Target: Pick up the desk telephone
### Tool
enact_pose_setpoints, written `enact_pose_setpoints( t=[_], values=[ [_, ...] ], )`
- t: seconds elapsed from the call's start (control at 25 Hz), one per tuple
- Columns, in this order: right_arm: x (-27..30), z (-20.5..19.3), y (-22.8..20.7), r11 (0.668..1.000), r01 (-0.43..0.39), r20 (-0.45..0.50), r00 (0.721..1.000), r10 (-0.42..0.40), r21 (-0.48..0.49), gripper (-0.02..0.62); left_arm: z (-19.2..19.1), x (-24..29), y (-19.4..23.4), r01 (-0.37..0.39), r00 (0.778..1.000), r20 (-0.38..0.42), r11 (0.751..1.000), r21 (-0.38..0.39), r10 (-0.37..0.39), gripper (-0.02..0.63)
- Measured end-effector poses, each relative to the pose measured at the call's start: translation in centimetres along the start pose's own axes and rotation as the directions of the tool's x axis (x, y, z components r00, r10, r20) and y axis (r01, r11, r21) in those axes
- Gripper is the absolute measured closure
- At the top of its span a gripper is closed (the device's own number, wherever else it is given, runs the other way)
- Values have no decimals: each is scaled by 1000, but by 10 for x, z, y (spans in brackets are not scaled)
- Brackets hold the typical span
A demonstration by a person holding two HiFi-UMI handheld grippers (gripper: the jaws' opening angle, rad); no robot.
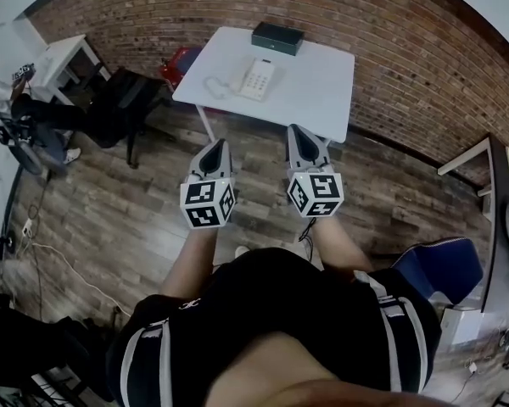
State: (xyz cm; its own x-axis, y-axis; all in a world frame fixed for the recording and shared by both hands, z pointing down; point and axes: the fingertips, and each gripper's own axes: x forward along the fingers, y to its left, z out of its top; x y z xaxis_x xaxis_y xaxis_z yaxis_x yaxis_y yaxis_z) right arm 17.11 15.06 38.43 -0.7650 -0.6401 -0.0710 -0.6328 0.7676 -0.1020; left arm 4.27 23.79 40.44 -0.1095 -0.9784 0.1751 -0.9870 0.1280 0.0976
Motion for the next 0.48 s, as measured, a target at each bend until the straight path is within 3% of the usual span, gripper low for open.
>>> enact_pose_setpoints(
  t=[0.2, 0.48],
  values=[
    [19, -7, 23, 1000, -12, -7, 1000, 12, 12, 597, -2, 0, 31, 4, 1000, -9, 1000, -8, -4, 604],
    [36, -18, 45, 1000, 23, -11, 1000, -23, -21, 597, -6, 8, 54, 71, 997, -33, 997, 11, -70, 604]
  ],
)
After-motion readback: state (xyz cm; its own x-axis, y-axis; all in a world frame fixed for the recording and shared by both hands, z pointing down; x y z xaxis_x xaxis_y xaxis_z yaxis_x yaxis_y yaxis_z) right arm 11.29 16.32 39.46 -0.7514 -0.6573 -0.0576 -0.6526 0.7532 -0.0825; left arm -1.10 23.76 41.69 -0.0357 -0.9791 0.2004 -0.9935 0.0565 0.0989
